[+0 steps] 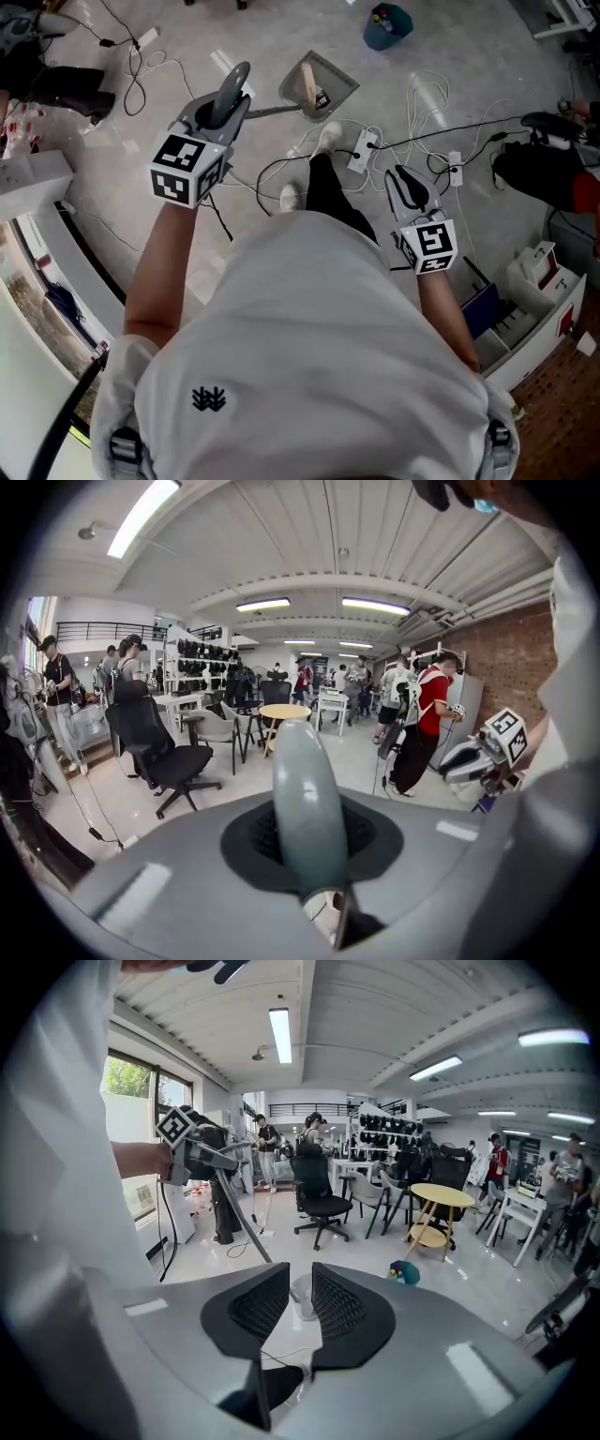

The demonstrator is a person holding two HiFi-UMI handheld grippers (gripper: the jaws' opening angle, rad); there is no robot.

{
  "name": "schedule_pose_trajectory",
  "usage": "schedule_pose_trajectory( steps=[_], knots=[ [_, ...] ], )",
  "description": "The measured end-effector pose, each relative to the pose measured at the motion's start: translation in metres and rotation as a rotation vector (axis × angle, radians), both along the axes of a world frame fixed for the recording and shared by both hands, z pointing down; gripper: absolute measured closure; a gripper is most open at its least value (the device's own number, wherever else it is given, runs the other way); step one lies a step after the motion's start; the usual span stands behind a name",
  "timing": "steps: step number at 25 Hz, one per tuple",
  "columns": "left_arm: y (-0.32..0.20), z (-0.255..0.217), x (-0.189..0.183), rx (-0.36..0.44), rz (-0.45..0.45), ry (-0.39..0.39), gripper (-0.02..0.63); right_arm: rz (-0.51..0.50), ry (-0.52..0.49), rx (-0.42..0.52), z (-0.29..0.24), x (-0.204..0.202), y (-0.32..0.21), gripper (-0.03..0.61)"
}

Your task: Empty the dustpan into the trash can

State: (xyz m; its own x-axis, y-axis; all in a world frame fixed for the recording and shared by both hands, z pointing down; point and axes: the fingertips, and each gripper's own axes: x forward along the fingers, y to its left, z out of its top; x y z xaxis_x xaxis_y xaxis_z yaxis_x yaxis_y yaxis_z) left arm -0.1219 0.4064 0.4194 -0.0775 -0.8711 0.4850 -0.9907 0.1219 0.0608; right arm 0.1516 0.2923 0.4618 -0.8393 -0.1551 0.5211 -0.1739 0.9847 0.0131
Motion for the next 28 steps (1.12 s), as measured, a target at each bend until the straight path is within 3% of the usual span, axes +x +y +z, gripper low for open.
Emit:
schedule_pose_trajectory(
  steps=[7,12,20,28],
  knots=[
    [-0.06,-0.015,-0.048,-0.018,-0.021,0.024,0.512,-0.013,-0.046,-0.024,0.0,-0.066,-0.087,0.522],
    [-0.128,-0.026,-0.078,-0.052,0.006,-0.008,0.512,-0.008,-0.06,-0.035,-0.009,-0.096,-0.163,0.522],
    [-0.237,-0.033,-0.126,-0.081,0.062,-0.065,0.512,0.052,-0.068,-0.058,-0.002,-0.109,-0.256,0.522],
    [-0.338,-0.04,-0.164,-0.074,0.134,-0.075,0.512,0.179,-0.068,-0.075,0.002,-0.104,-0.303,0.522]
  ],
)
